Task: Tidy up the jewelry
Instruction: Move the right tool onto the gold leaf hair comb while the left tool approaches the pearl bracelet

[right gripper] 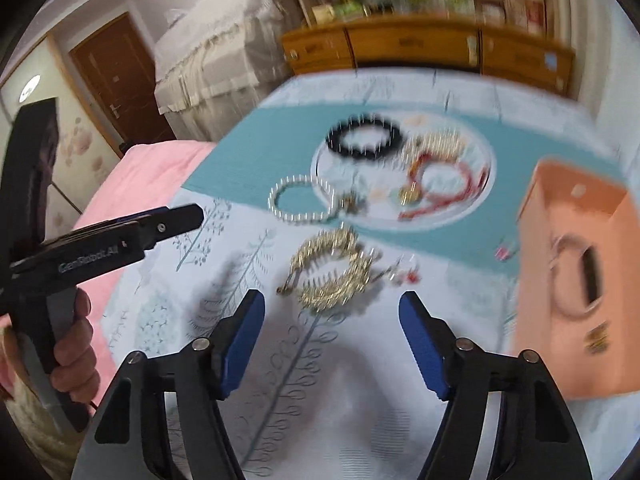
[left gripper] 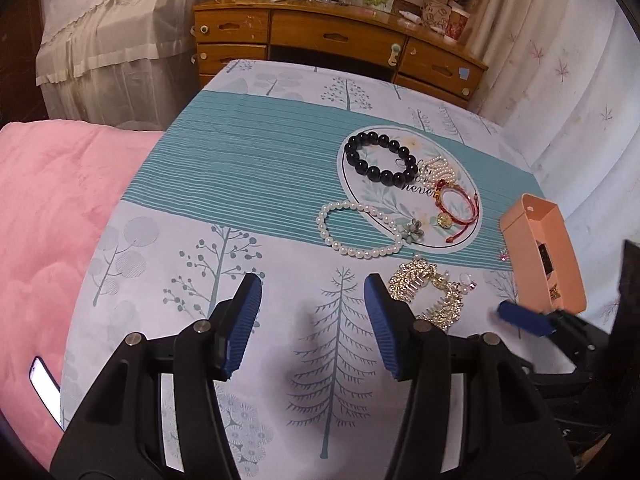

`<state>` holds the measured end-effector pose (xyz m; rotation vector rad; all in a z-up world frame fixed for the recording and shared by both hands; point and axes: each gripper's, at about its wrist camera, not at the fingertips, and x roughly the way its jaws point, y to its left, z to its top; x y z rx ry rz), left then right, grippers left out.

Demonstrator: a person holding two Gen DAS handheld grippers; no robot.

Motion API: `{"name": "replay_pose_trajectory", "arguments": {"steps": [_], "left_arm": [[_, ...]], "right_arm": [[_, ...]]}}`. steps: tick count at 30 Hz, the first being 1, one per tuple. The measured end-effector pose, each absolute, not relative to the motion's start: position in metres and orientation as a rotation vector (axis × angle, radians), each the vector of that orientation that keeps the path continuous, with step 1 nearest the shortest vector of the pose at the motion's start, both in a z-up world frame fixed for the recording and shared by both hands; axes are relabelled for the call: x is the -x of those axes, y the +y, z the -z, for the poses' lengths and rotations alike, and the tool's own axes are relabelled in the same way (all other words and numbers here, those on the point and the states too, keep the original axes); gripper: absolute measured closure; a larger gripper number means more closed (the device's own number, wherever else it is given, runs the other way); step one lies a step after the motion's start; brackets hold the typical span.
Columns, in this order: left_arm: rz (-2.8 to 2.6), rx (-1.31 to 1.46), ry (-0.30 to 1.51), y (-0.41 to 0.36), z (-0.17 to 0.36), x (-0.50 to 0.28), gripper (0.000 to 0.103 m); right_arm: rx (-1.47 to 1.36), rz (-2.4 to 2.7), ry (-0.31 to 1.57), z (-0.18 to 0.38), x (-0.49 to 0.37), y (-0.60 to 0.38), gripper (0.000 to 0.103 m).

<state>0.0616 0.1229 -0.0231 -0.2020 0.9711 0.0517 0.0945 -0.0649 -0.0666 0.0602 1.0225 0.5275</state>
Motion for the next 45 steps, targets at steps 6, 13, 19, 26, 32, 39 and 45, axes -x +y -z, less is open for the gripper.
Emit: {"name": "replay_pose_trajectory", "arguments": {"steps": [6, 13, 19, 26, 32, 39, 45], "left_arm": [[-0.033, 0.229, 0.991, 0.126, 0.033, -0.069, 0.052], [-0.026, 0.235, 0.992, 0.131, 0.039, -0.070, 0.052], [-0.032, 0.238, 0.996, 0.135, 0.043, -0.069, 0.052], [-0.037, 0.226, 0.998, 0.133, 0.044, -0.071, 0.052], [-0.034, 0.203, 1.004, 0.129, 0.043, -0.078, 0.052], [0.022, 0.142, 1.037, 0.117, 0.044, -0.107, 0.052], [0.096, 0.160, 1.099, 0.099, 0.047, -0.143, 0.052]], "right_arm": [[-0.173, -0.539, 1.121, 0.096, -0.108, -0.060, 0.041], [-0.223, -0.541, 1.111, 0.105, -0.116, -0.051, 0.052], [-0.231, -0.509, 1.068, 0.106, -0.122, -0.046, 0.060], [-0.277, -0.457, 1.042, 0.109, -0.132, -0.048, 0.068], [-0.293, -0.425, 1.020, 0.111, -0.139, -0.046, 0.081], [-0.306, -0.445, 0.990, 0.107, -0.135, -0.052, 0.084], [-0.342, -0.452, 0.986, 0.103, -0.129, -0.066, 0.086]]}}
